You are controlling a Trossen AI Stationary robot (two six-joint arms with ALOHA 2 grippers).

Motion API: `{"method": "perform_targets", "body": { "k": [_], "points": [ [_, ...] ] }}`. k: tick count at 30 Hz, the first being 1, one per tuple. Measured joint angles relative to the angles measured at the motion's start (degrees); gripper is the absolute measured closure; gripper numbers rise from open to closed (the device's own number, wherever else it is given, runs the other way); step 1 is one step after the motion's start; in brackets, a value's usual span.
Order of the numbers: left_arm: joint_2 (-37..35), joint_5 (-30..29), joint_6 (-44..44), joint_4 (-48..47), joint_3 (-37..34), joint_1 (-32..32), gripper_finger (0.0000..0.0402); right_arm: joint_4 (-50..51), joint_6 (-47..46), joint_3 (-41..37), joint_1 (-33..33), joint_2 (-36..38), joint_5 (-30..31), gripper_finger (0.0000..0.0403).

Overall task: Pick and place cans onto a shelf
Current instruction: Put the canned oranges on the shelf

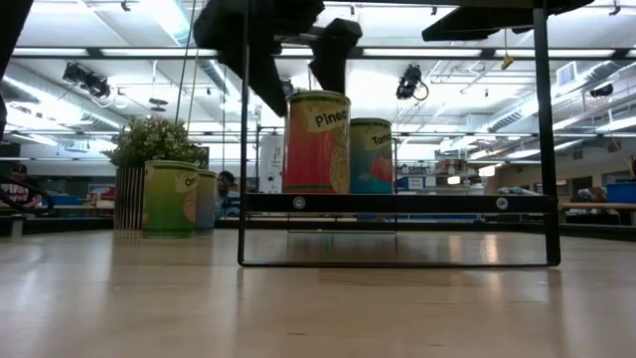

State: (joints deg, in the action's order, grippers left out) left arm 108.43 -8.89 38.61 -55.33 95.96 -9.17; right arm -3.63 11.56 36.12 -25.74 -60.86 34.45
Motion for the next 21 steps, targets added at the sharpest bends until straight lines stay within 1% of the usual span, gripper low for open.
{"method": "perform_targets", "body": {
  "k": [3,6,10,14,16,18,21],
  "points": [
    [-1.72,0.17,0.36,-0.67,0.07,0.00,0.0004,-0.08,0.04,0.00,0.00,0.00,-0.02,0.0054],
    [-3.68,1.22,-2.14,-1.52,0.07,0.14,0.0004,-0.16,0.10,0.00,0.00,0.00,-0.02,0.0054],
    [-7.48,6.94,-8.45,-4.97,0.15,2.80,0.0004,-0.27,0.04,0.00,0.00,0.00,-0.02,0.0054],
    [-9.55,15.73,-14.66,-11.18,-0.21,6.94,0.0004,-0.22,-0.03,0.00,0.00,0.00,-0.02,0.0054],
    [-10.90,19.48,-17.85,-11.08,-1.74,8.86,0.0004,-0.30,-0.18,0.00,0.00,0.00,-0.02,0.0054],
    [-12.30,22.46,-20.21,-11.80,-4.90,10.31,0.0004,-0.23,-0.54,-0.02,0.00,0.00,-0.02,0.0054],
    [-14.41,23.05,-23.31,-9.99,-10.28,11.44,0.0004,0.69,-1.32,0.00,0.00,-0.02,-0.04,0.0054]
  ]
}}
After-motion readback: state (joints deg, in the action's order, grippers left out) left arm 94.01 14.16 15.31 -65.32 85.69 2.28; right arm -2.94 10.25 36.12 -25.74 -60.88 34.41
